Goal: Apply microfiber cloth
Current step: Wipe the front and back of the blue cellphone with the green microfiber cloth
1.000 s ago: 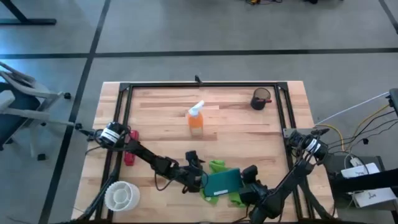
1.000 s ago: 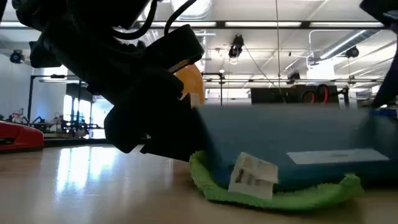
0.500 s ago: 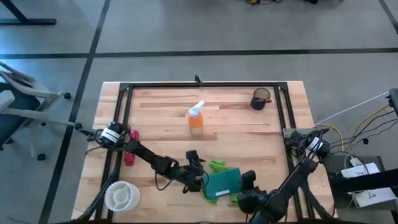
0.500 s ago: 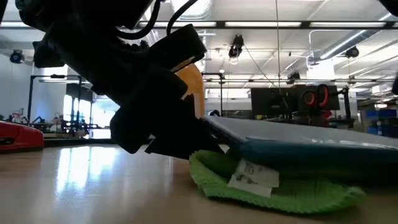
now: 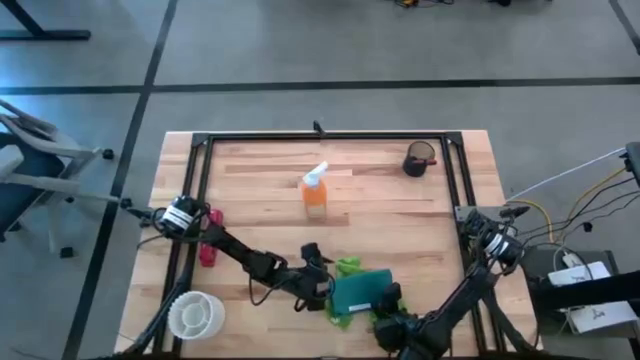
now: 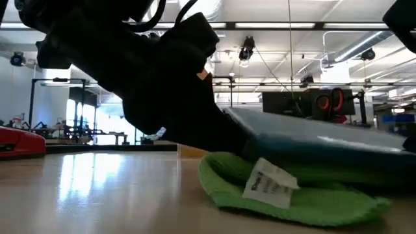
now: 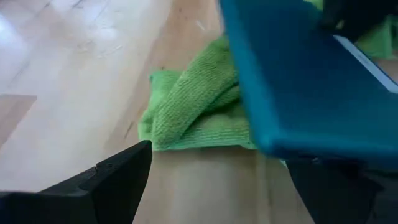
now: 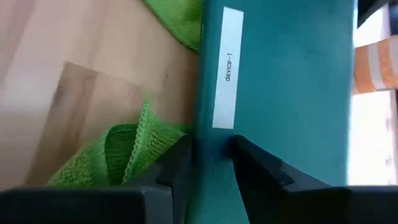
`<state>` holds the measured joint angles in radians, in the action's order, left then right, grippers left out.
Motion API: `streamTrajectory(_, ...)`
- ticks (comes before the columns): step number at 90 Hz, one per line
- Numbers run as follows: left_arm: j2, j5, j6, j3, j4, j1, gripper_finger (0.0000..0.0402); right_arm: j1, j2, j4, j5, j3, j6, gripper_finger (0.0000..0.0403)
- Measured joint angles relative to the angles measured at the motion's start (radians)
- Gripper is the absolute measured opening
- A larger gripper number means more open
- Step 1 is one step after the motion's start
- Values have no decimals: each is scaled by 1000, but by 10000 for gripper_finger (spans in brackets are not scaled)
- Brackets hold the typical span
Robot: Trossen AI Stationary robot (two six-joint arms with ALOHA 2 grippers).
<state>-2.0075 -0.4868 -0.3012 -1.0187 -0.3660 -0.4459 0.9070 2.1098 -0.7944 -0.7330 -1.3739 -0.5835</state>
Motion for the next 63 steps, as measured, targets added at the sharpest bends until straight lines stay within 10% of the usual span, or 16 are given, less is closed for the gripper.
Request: streamTrajectory(63,3,18,69,-68,-17,-8,350,-12,28,14,-264,-66,-228,175)
